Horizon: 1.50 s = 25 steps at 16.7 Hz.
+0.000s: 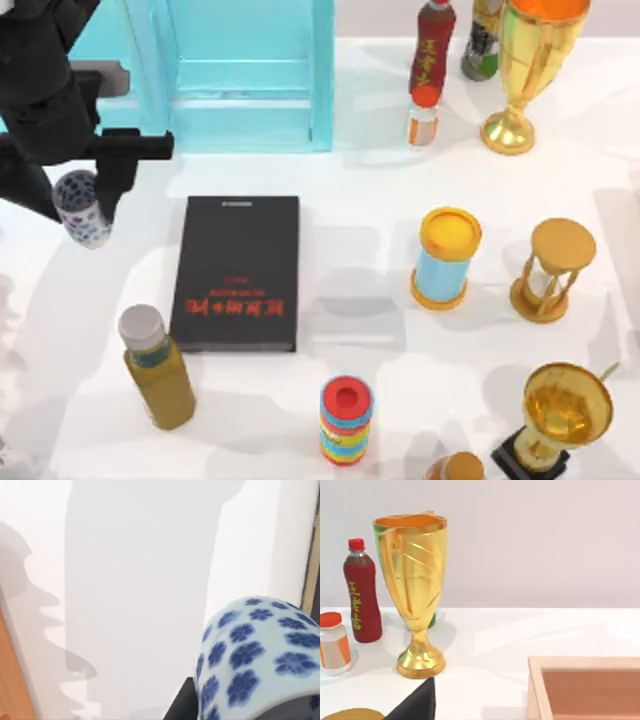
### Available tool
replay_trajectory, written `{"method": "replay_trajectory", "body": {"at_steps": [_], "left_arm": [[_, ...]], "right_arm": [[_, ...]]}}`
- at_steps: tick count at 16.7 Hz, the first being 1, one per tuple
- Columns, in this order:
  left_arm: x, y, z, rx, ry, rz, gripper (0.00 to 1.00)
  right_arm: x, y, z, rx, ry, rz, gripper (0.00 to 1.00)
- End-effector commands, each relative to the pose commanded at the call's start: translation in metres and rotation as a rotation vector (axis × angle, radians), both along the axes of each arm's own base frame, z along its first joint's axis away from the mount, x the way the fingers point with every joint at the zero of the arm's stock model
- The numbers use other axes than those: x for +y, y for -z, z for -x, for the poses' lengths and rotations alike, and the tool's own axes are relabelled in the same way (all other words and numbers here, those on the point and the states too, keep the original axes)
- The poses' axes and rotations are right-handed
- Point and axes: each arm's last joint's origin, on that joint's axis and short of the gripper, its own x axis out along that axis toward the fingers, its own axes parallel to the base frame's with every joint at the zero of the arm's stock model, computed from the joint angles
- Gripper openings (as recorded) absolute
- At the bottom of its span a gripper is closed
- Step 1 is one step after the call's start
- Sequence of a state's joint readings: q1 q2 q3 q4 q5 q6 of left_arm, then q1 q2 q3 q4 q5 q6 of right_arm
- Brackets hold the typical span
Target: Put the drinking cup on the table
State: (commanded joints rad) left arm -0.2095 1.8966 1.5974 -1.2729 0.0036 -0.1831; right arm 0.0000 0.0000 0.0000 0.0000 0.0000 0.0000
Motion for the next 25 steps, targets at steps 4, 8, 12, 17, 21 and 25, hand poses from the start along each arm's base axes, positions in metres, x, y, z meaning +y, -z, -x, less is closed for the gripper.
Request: {"method": "replay_trajectory", "body": {"at_steps": [4, 8, 12, 17, 21, 25], "left_arm": [[0.001, 0.039, -0.001, -0.012, -0.002, 0.002, 0.0], [0.001, 0.053, 0.0, -0.004, -0.001, 0.001, 0.0], [0.001, 0.053, 0.0, -0.004, -0.001, 0.001, 0.15], [0.001, 0.053, 0.0, -0.004, -0.001, 0.001, 0.53], [0.001, 0.053, 0.0, -0.004, -0.001, 0.001, 0.83], [0.001, 0.053, 0.0, -0.004, -0.001, 0.001, 1.0]], "right_arm": [[0.0, 0.0, 0.0, 0.0, 0.0, 0.0, 1.0], [0.0, 0.0, 0.0, 0.0, 0.0, 0.0, 1.0], [0.0, 0.0, 0.0, 0.0, 0.0, 0.0, 1.0], [0.0, 0.0, 0.0, 0.0, 0.0, 0.0, 1.0], [0.0, 0.0, 0.0, 0.0, 0.0, 0.0, 1.0], [0.0, 0.0, 0.0, 0.0, 0.0, 0.0, 1.0]]}}
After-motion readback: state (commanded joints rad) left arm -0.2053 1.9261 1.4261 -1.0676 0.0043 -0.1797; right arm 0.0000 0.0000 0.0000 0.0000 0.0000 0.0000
